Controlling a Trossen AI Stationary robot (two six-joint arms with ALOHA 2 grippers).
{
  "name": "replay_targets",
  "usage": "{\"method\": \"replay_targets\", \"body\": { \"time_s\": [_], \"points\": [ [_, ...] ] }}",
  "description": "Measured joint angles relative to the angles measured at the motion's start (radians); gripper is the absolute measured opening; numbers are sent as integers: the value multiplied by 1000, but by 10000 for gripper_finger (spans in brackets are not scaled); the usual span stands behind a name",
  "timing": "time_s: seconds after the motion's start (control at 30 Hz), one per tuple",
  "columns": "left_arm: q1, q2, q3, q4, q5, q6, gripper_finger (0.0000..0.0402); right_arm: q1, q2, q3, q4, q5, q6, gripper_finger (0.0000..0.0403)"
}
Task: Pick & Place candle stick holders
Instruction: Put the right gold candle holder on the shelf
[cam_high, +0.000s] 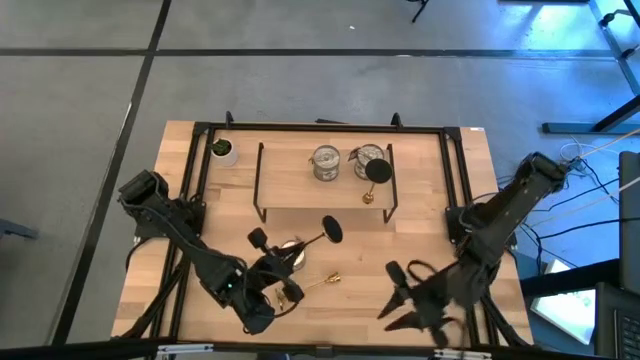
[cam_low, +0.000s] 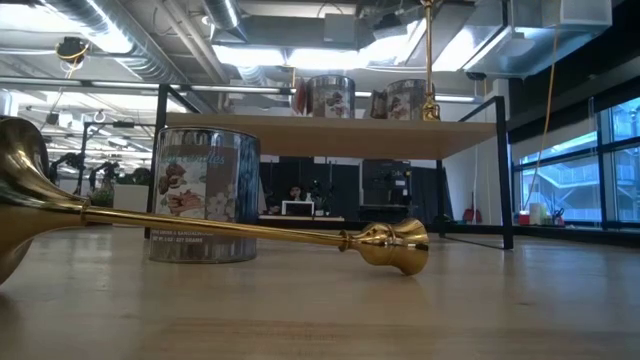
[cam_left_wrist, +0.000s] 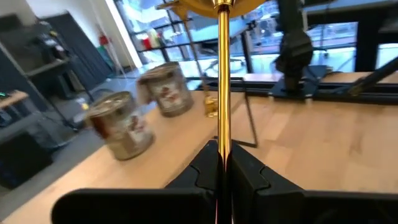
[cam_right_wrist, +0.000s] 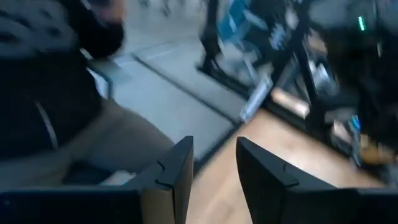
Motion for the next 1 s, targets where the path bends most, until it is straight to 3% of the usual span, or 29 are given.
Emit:
{"method": "replay_targets", "body": {
  "time_s": [0.13, 0.3, 0.37, 0.47, 0.6, 0.73, 0.8, 1.0],
  "points": [
    [25, 30, 0, 253, 105, 230, 8, -12, -74, -45, 27, -97, -41, 123],
    [83, 83, 0, 648, 383, 576, 8, -22, -102, -62, 28, -104, -69, 123],
    [107, 96, -9, 802, 451, 664, 8, -24, -106, -62, 26, -104, -76, 123],
    [128, 96, -93, 1090, 471, 798, 8, -24, -113, -62, 10, -104, -77, 123],
    [140, 86, -300, 1622, 553, 946, 8, -4, -122, -63, -23, -98, -72, 123],
    [190, 68, -503, 2006, 660, 966, 8, 20, -124, -63, -22, -39, -72, 123],
    [251, 43, -558, 1996, 726, 892, 8, 29, -124, -63, -15, 22, -72, 124],
    [425, 25, -574, 2002, 1154, 634, 8, 32, -124, -63, -18, 269, -27, 124]
  ]
}}
